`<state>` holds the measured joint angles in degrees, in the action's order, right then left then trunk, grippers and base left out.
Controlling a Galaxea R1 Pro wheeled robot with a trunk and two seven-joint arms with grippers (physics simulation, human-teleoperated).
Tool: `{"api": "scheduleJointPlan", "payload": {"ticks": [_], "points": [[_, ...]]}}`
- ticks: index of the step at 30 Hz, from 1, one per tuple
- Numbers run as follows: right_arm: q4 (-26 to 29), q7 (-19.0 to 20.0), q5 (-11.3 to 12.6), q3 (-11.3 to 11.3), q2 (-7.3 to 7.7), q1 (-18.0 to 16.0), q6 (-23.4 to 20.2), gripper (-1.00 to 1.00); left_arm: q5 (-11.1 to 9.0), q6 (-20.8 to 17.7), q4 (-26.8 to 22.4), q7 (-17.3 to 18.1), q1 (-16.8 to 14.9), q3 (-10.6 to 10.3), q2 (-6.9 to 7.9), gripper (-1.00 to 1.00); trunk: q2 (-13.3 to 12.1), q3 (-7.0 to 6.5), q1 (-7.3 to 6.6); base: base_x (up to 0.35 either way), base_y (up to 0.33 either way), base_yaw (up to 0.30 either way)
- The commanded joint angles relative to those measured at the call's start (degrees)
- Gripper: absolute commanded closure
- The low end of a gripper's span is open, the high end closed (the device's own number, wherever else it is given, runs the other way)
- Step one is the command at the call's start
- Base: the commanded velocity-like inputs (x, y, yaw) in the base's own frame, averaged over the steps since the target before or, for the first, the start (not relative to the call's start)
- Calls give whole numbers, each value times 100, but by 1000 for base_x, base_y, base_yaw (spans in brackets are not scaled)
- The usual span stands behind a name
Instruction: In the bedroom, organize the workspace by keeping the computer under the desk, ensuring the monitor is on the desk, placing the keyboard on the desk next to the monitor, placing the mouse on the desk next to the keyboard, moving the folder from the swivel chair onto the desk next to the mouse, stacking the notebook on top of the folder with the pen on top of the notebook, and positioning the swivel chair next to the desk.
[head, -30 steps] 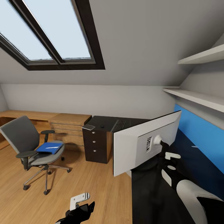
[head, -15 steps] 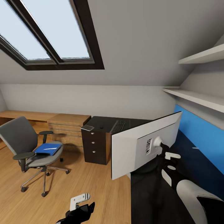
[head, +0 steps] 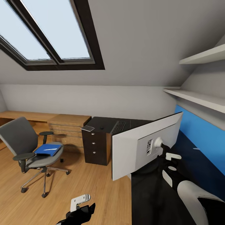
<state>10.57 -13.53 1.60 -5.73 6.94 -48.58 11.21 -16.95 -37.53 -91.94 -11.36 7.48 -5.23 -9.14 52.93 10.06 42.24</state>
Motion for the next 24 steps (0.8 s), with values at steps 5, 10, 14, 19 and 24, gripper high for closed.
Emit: {"api": "scheduleJointPlan", "payload": {"ticks": [5,10,14,19,24], "points": [[-4,8,17,-24,-1,-3,32,-100,-55,-16,-8,-49,-1,-11,0,-100,6,7,1,51,0,0],[-3,8,17,-24,0,-4,31,-100,-56,-17,-8,-51,-1,-12,0,-100,6,7,1,12,0,0],[-3,7,16,-22,0,-5,31,-100,-59,-17,-8,-51,-1,-13,-2,-100,6,7,1,3,0,0],[-9,2,16,-24,-1,-4,32,-100,-62,-17,-8,-51,-1,-13,-4,-100,6,7,1,0,0,0],[-10,0,16,-23,0,-4,31,100,-61,-17,-8,-51,-1,-13,-2,-100,6,7,1,0,0,0]]}}
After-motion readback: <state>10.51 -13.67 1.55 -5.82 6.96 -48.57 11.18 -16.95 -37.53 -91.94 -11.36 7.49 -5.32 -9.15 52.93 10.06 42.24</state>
